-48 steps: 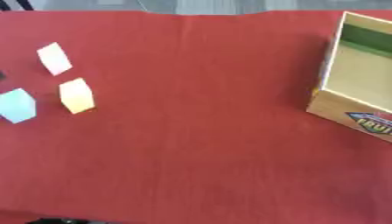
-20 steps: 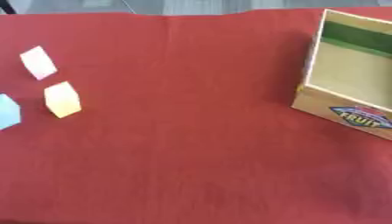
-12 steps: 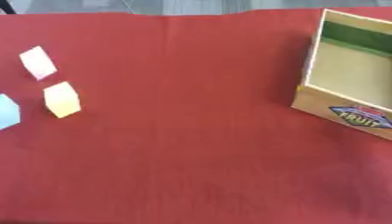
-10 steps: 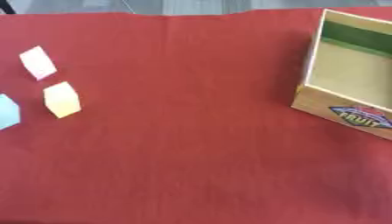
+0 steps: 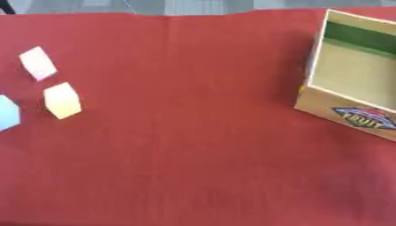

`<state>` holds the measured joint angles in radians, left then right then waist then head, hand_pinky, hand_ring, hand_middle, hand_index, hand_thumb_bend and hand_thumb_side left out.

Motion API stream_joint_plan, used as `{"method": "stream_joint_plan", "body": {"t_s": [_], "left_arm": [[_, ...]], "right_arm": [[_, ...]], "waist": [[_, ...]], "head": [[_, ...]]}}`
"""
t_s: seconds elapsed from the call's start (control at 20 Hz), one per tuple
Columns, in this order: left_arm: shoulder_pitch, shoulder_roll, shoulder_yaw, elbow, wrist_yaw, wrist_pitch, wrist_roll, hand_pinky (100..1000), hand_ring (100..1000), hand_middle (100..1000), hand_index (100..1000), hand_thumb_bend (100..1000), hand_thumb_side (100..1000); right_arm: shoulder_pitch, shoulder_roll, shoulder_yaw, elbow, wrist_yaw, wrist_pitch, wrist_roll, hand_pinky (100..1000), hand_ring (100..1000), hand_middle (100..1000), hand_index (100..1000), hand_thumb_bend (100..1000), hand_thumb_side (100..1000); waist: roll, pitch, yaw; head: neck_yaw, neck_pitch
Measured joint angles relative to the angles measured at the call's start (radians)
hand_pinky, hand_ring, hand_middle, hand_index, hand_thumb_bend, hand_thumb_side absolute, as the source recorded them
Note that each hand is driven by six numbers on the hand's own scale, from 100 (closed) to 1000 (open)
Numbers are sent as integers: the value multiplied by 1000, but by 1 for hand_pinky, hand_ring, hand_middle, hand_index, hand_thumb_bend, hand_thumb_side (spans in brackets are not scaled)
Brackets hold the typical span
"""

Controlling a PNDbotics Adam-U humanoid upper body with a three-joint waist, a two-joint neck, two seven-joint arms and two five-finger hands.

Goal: Pick up the objects with one hand, pass them to the other hand, and then place them into the box on the other side of the table.

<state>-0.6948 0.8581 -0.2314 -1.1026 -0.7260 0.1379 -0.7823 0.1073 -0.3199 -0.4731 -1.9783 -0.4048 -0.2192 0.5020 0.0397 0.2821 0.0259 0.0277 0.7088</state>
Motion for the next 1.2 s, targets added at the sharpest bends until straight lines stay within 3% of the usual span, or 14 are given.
{"method": "stream_joint_plan", "body": {"t_s": [0.35,0.85,1.2], "left_arm": [[-5,-16,0,11,-5,6,17,784,766,664,666,625,176],[-6,-24,-6,8,-4,3,7,748,710,593,542,468,100],[10,-15,0,-53,15,15,-2,736,694,577,513,421,100]], "right_arm": [[-1,1,0,0,4,6,3,1000,1000,930,1000,100,513],[-1,1,0,0,4,13,4,1000,1000,930,1000,100,510],[0,1,0,0,4,12,3,1000,1000,929,1000,100,507]], "waist": [[0,0,-1],[2,0,0],[2,-2,2]], "head": [[0,0],[-4,0],[3,0]]}}
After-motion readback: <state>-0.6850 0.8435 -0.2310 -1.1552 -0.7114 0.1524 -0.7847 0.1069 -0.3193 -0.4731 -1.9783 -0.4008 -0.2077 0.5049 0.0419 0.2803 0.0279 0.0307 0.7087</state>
